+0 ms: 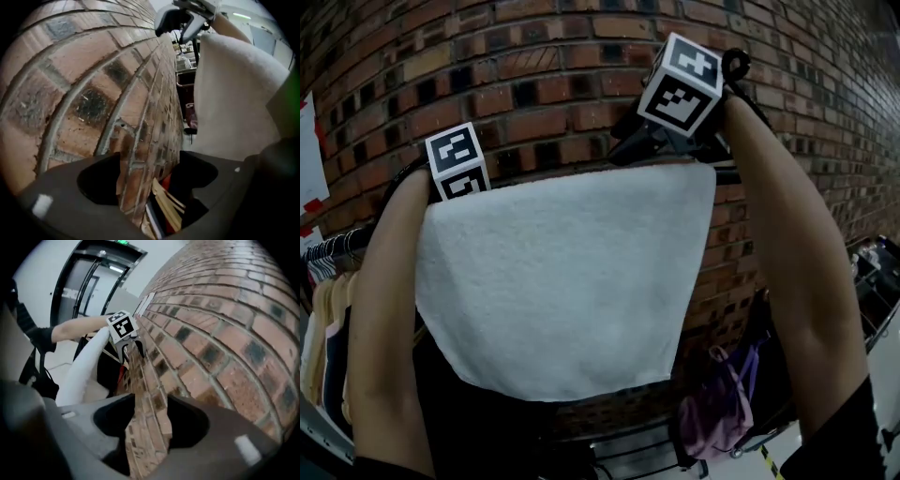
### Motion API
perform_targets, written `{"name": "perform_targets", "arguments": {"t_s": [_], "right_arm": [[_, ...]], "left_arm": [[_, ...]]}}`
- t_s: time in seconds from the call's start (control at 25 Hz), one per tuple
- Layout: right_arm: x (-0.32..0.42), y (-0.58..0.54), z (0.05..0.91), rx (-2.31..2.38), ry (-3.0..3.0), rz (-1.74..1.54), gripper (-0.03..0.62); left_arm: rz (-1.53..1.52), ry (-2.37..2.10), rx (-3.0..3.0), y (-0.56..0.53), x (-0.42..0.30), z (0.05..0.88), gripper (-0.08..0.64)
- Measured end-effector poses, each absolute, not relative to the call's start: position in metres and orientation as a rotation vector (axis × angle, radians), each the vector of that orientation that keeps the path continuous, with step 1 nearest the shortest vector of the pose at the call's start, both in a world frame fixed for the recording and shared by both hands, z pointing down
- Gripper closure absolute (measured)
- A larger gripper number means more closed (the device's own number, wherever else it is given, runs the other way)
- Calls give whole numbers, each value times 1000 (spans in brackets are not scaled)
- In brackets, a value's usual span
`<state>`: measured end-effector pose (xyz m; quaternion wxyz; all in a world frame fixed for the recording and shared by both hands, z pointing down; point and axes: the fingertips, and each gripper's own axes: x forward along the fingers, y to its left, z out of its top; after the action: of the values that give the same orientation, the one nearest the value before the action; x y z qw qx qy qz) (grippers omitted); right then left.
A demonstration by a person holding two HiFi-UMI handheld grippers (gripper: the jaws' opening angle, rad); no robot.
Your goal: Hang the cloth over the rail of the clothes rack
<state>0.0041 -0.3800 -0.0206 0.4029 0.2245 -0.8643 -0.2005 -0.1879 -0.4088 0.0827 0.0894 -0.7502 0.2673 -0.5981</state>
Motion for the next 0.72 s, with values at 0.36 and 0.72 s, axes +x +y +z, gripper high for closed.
{"name": "perform_targets", "arguments": {"t_s": [0.36, 0.72], "right_arm": [[-16, -374, -23, 672, -1954, -847, 383], [-27, -341, -104, 976, -2037, -1175, 383]], "left_arm": [[-1592, 885, -1941, -413, -187, 29, 155], [-969, 1095, -1591, -375, -160, -110, 221]]}}
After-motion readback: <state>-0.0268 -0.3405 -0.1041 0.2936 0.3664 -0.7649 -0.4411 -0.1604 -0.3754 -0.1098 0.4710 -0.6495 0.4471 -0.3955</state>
